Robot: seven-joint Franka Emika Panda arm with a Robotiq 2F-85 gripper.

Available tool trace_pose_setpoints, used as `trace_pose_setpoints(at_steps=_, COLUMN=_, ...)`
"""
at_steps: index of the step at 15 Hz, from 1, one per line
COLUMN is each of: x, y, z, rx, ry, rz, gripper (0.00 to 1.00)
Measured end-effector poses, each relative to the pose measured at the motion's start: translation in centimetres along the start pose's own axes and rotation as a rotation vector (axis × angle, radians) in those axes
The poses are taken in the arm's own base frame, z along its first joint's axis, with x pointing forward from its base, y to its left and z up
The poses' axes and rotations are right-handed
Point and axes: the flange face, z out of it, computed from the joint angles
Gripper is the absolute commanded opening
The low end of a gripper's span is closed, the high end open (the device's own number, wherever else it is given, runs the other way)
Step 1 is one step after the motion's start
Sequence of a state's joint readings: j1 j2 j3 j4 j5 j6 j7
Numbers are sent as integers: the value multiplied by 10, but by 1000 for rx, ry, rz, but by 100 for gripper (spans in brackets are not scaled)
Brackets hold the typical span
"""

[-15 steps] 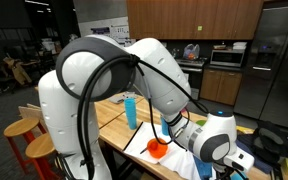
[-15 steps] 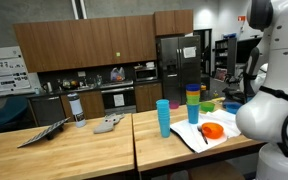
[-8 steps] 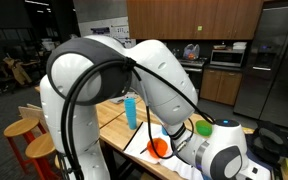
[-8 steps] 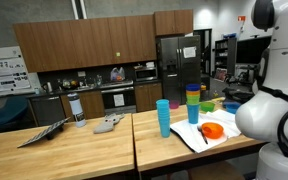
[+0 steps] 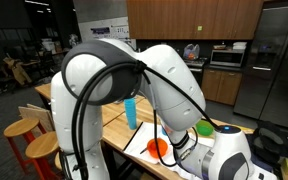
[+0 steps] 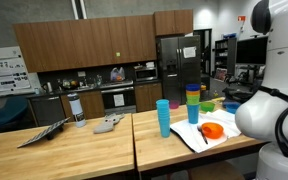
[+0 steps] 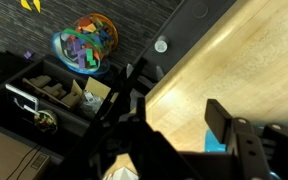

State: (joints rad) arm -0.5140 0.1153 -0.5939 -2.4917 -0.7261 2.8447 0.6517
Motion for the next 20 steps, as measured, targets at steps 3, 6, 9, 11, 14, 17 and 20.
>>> trace_pose_setpoints(at_steps=3, x=4, y=-4, z=0, rx=14, ry=23, rz=6, gripper=10)
trace_pose_setpoints(at_steps=6, x=8, y=-10, z=-1, rx=37, ry=55, rz=16, gripper=0)
trace_pose_setpoints(at_steps=9, x=12, y=-19, z=0, rx=53, ry=77, rz=15, gripper=0)
trace_pose_setpoints(at_steps=11, x=13, y=-26, z=3, rx=59, ry=75, rz=14, gripper=0)
trace_pose_setpoints(at_steps=14, x=10, y=-36, z=10, rx=68, ry=54, rz=36, gripper=0)
trace_pose_setpoints(at_steps=17, x=9, y=-40, z=17, rx=71, ry=36, rz=65, gripper=0)
trace_pose_setpoints(at_steps=20, x=19, y=-35, z=18, rx=57, ry=57, rz=70, gripper=0)
